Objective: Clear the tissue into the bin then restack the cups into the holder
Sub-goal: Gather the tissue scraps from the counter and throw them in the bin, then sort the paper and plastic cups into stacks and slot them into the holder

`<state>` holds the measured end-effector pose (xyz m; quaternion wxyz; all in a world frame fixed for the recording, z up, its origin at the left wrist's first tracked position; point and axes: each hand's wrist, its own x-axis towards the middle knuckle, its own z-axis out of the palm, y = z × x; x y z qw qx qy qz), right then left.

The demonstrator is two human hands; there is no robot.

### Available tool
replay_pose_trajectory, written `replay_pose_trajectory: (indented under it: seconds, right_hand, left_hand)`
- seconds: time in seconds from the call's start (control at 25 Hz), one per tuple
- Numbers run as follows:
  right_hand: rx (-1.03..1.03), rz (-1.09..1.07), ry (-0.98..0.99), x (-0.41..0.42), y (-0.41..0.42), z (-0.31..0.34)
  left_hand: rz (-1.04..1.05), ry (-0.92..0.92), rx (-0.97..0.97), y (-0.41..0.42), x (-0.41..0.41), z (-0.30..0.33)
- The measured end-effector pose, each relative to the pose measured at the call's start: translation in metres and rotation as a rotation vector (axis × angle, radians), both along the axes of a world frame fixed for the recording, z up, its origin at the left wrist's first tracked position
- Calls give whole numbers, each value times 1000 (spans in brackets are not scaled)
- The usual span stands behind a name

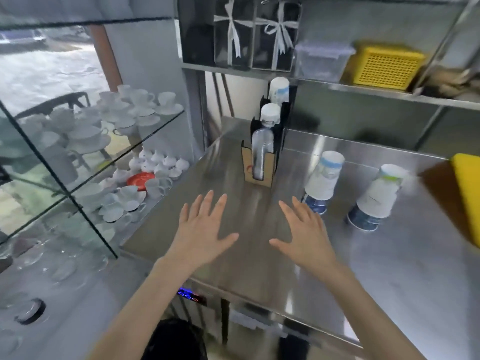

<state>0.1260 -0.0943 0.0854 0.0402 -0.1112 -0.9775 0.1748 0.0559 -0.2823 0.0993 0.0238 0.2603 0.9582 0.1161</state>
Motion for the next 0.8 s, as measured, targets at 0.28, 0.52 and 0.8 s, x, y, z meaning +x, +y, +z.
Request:
replay_pose_trajectory:
  seconds: [0.28, 0.52, 0.8]
  right_hand:
    - [-22, -81, 15, 18, 106, -6]
    - [-52, -109, -9, 18, 171, -17]
    - [-224, -135, 30, 0, 205, -17]
  left_hand:
    - [-83, -10, 46, 111, 0, 0]
    - [-113, -34, 72, 185, -2, -13]
    - [-131, -105, 169, 227, -24, -15]
